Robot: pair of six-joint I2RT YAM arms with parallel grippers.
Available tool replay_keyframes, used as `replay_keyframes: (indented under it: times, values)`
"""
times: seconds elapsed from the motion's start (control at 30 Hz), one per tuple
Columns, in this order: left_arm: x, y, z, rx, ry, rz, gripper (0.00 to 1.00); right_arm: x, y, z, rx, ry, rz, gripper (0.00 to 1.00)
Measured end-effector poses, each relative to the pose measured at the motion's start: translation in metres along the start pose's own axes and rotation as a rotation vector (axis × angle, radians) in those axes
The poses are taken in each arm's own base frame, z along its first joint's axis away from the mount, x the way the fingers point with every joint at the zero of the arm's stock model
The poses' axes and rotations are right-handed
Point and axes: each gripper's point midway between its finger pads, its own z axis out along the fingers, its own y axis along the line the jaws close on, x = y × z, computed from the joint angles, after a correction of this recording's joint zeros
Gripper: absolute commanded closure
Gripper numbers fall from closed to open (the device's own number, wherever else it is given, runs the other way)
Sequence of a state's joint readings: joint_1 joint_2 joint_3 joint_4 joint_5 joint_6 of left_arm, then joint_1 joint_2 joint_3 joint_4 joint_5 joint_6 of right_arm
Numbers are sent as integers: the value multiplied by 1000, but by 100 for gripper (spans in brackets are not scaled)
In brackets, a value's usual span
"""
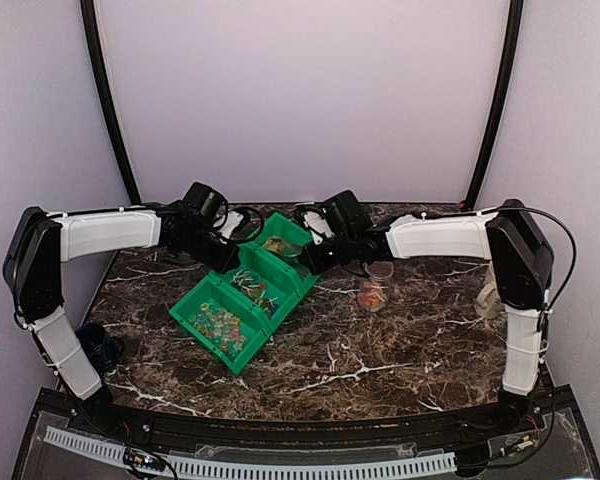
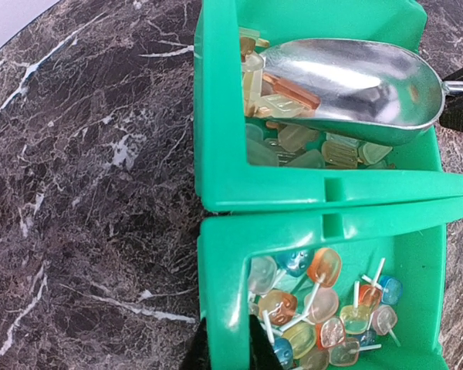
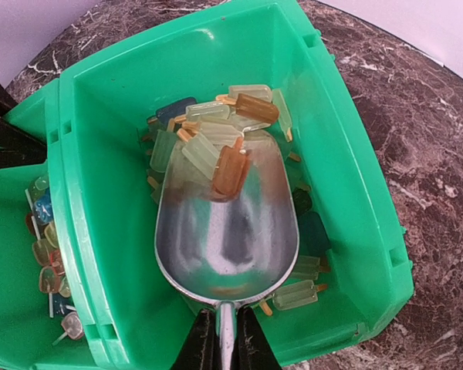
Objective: Pack the candies
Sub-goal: Scoop the fake candies from the storage box.
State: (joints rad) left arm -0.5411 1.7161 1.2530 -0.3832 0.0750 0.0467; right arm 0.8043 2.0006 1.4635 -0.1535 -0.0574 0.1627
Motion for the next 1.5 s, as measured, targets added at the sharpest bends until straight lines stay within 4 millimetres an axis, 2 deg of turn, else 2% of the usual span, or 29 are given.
replay_keyframes:
  times: [0.17,0.27,0.6,0.87,1.17,1.5]
  values:
    - [12,-3,4,24,16,-26,100,4,-5,12,30,-3,23,100]
    - [16,-9,3,61,17,-31,100,8,0,16,56,-29,-40,100]
    - [13,-7,-1,61,0,-42,100,14,-5,20,137,-140,-202,100]
    - [10,-12,-1,72,-6,-18,100,23,-11,8,165,-214,-221,100]
    - [-5,-11,-7,64,-40,-9,100,15,-13,-8,192,-249,-233,100]
    - [-14,-7,-10,39,-58,0,100,16,-10,-25,178,-226,-237,100]
